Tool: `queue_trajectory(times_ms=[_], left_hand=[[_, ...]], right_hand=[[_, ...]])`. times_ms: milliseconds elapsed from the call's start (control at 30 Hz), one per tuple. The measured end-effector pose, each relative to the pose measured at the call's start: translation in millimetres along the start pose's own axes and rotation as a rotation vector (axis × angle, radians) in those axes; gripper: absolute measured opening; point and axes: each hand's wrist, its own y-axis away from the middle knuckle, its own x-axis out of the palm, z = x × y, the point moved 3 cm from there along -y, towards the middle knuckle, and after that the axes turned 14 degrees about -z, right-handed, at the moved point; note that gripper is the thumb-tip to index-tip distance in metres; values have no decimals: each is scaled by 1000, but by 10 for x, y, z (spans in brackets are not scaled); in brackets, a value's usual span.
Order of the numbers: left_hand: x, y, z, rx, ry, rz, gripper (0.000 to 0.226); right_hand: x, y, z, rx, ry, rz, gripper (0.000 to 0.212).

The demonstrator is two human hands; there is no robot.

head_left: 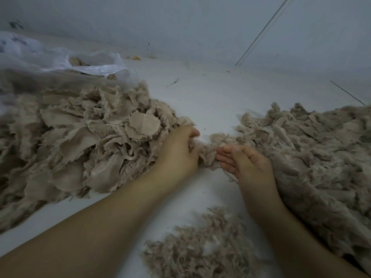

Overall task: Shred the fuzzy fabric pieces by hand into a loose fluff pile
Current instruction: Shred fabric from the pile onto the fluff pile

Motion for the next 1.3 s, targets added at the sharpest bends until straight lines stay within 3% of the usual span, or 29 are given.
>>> queue_trajectory(times_ms=[67,233,400,533,633,733,833,1000,1200,1300], left_hand=[[71,38,8,182,-316,136,26],[128,120,-81,294,-381,303,19],[164,204,-138,368,-467,278,26],[126,199,-154,467,-589,267,6],[115,178,-142,454,-477,225,10],[106,161,-148,355,-157,157,26],[87,159,-149,262,58,93,17],[111,146,-99,104,225,61,25],[20,74,-68,-88,424,-91,33],[-1,68,-61,-101,444,-151,35]], right_hand=[[-16,5,17,-20,-4,-27,24],[0,57,54,-130,84,68,20],[71,75,-7,-62,249,170,27],[26,54,-17,-77,232,126,23],[41,39,-40,-92,261,147,27],[63,22,-69,-145,400,194,30],[71,28,-71,-157,404,202,24],[76,27,-25,-384,591,243,30],[-36,-40,-37,-365,555,15,29],[-54,-58,-38,-392,603,-59,44]])
